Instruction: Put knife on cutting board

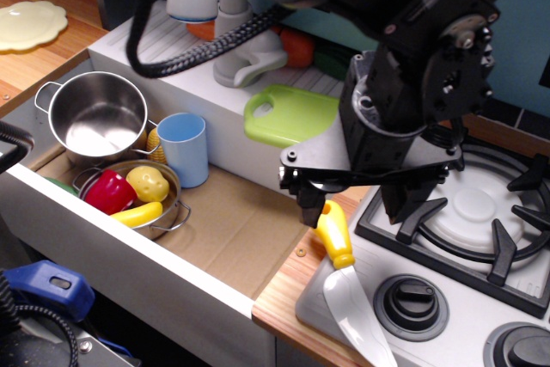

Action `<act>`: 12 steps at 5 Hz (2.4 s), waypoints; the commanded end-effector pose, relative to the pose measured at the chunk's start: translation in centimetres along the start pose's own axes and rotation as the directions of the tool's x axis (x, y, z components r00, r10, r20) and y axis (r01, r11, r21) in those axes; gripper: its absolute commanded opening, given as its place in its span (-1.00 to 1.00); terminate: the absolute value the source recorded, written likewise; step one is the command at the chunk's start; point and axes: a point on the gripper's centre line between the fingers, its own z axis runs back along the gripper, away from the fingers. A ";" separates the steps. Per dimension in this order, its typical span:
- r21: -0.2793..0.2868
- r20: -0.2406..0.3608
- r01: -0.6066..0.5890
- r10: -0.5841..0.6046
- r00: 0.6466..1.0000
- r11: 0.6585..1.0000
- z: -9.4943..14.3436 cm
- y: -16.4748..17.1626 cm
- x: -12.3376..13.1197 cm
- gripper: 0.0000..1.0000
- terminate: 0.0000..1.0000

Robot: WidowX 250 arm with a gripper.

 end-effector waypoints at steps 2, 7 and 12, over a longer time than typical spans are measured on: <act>-0.017 0.011 -0.015 0.015 1.000 1.000 -1.4 -0.2 -0.3 1.00 -1.00; -0.091 -0.062 -0.054 0.048 0.997 0.994 -5.4 0.3 -1.2 -1.00 -1.00; -0.040 0.070 0.034 -0.031 0.997 0.999 -2.9 -1.1 3.9 -1.00 -1.00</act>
